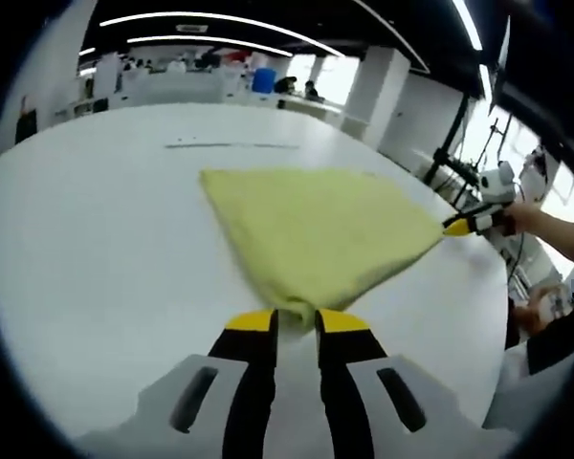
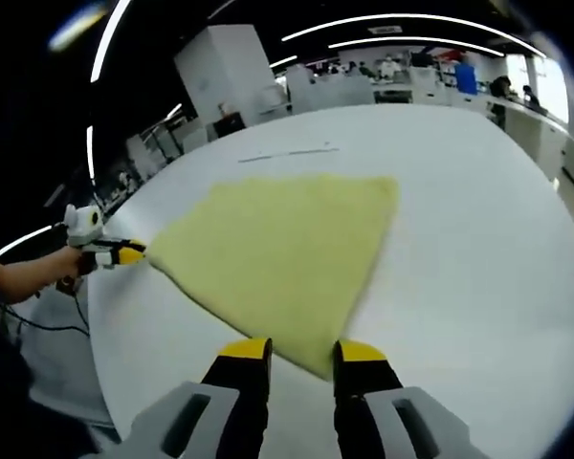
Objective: Fold the garment on the visible template until the final outline fits inside the template.
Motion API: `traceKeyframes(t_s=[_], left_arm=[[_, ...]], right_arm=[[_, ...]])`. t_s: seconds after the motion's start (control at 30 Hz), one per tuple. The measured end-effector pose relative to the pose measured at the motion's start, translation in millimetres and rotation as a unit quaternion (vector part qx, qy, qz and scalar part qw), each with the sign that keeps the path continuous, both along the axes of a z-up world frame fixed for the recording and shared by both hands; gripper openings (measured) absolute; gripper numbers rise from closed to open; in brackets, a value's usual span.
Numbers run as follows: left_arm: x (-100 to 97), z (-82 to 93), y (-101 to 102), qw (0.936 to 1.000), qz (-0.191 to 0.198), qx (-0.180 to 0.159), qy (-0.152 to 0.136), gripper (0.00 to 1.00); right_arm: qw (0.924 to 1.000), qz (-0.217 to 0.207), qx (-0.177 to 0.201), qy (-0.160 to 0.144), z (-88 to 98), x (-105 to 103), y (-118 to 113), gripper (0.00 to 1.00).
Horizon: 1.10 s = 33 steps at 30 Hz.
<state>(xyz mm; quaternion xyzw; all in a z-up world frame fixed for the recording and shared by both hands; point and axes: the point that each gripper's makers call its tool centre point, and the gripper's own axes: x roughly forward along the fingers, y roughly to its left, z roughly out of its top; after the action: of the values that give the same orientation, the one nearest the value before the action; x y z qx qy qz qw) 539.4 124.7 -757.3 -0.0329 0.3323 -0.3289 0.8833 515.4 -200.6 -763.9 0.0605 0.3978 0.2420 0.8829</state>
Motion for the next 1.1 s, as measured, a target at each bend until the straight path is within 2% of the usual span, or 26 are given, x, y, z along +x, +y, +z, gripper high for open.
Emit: traceKeyframes(t_s=[0.3, 0.47, 0.63, 0.77, 1.1], left_arm=[[-0.6, 4.8, -0.7, 0.9999, 0.003, -0.014, -0.009, 0.02], [2.1, 6.9, 1.4, 0.9997, 0.009, -0.023, -0.01, 0.0], [2.1, 7.2, 1.8, 0.9996, 0.013, -0.025, -0.008, 0.0], [2.0, 7.4, 2.3, 0.9993, 0.017, -0.031, -0.006, 0.0], [1.3, 3.9, 15.0, 0.9993, 0.032, -0.018, 0.001, 0.0]], right_arm=[[0.9999, -0.014, 0.002, 0.009, -1.3, -2.2, -5.6, 0.1], [0.9998, -0.016, -0.001, 0.01, -2.4, -3.7, -5.8, 0.08], [0.9996, -0.026, -0.005, 0.006, -0.8, -4.9, -9.3, 0.0], [0.9995, -0.029, -0.009, 0.002, -0.3, -5.4, -11.9, 0.0], [0.9994, -0.028, -0.02, -0.005, -0.2, -7.5, -14.5, 0.0]])
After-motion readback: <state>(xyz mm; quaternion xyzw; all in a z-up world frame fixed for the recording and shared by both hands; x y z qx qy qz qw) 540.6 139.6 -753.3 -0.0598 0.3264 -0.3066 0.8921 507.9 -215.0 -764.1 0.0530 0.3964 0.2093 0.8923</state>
